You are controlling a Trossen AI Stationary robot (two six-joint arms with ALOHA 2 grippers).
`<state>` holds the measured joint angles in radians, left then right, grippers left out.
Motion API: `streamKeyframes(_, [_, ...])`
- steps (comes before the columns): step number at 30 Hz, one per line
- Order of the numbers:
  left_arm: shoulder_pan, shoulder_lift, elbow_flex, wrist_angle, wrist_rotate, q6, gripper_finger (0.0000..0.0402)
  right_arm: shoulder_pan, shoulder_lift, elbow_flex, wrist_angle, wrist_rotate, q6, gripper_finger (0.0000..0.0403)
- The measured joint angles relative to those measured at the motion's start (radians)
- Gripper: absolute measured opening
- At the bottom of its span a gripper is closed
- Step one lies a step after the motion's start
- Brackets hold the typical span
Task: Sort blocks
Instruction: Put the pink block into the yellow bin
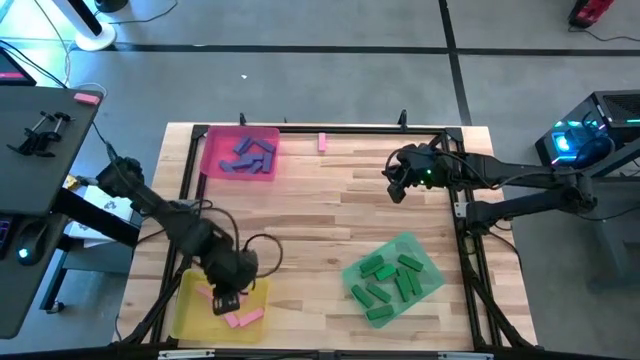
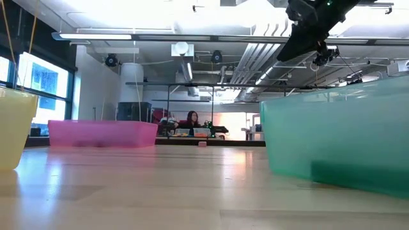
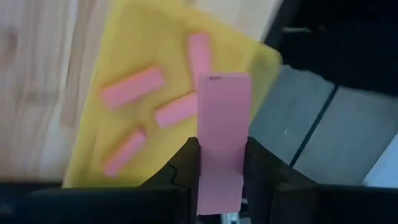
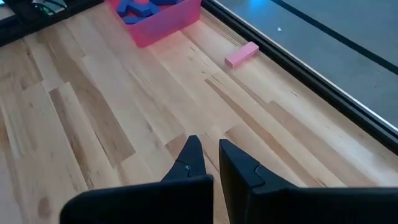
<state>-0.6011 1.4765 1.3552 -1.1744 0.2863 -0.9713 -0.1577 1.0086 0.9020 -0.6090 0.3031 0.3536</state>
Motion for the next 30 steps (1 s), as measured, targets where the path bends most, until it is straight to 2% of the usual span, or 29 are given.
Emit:
streamKeyframes(2, [-0.01, -0.001, -0.043, 0.012, 0.002, -0.107, 0.0074, 0.0, 0.0, 0.0, -0.001, -0.002, 0.0, 0.0])
streamKeyframes(6, [0.006, 0.0, -0.103, 0.031, 0.129, -0.169, 0.0118, 0.0, 0.0, 0.0, -0.011, -0.042, 0.0, 0.0])
streamKeyframes(13, [0.089, -0.004, -0.111, 0.075, 0.321, -0.076, 0.0201, 0.001, 0.0, 0.0, -0.069, -0.069, -0.002, 0.0])
streamKeyframes(16, [0.156, -0.004, -0.111, 0.077, 0.419, -0.002, 0.0218, 0.001, 0.0, 0.0, -0.088, -0.069, 0.012, 0.0])
streamKeyframes(18, [0.226, -0.005, -0.111, 0.083, 0.441, 0.073, 0.0221, 0.001, 0.0, 0.0, -0.091, -0.069, 0.012, 0.0])
streamKeyframes(20, [0.325, -0.005, -0.111, 0.092, 0.423, 0.172, 0.0222, 0.001, 0.0, 0.0, -0.089, -0.069, 0.012, 0.0])
streamKeyframes(23, [0.51, 0.004, -0.11, 0.157, 0.322, 0.298, 0.0222, 0.001, 0.0, 0.0, -0.089, -0.069, 0.013, 0.0])
streamKeyframes(26, [0.711, 0.053, -0.11, 0.352, 0.172, 0.336, 0.0223, 0.001, 0.0, 0.0, -0.089, -0.07, 0.049, 0.0])
streamKeyframes(30, [0.919, 0.201, -0.085, 0.638, 0.06, 0.296, 0.0223, 0.001, 0.0, 0.0, -0.091, -0.076, 0.105, 0.0])
